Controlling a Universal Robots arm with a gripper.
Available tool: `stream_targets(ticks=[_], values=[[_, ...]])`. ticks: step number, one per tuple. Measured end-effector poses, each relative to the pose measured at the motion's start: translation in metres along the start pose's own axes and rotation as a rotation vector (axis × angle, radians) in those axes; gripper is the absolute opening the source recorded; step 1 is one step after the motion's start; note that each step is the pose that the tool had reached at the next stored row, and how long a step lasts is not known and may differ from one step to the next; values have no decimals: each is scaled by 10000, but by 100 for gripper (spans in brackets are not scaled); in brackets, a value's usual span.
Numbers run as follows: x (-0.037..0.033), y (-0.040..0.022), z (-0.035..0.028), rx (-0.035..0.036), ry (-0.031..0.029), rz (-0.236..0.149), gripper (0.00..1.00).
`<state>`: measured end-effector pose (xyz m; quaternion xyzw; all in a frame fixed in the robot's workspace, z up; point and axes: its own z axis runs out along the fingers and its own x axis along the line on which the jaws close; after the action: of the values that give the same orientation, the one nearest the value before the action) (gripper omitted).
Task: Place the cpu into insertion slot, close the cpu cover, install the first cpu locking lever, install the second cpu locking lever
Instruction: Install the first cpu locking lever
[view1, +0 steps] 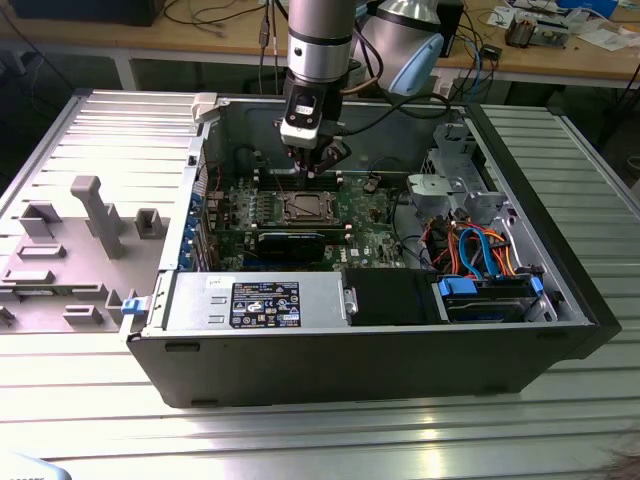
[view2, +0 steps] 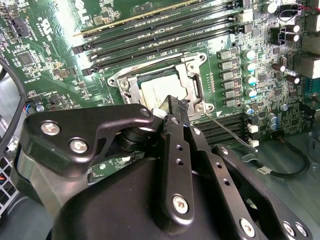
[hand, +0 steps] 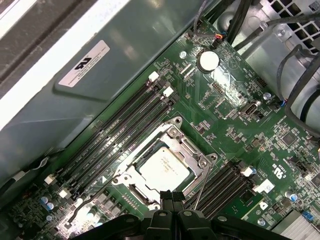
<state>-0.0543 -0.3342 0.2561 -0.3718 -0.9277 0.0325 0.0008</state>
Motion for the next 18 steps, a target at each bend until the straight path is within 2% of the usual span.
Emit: stream_targets(ticks=[18], values=[[0, 0, 0, -4, -10, -168, 11]])
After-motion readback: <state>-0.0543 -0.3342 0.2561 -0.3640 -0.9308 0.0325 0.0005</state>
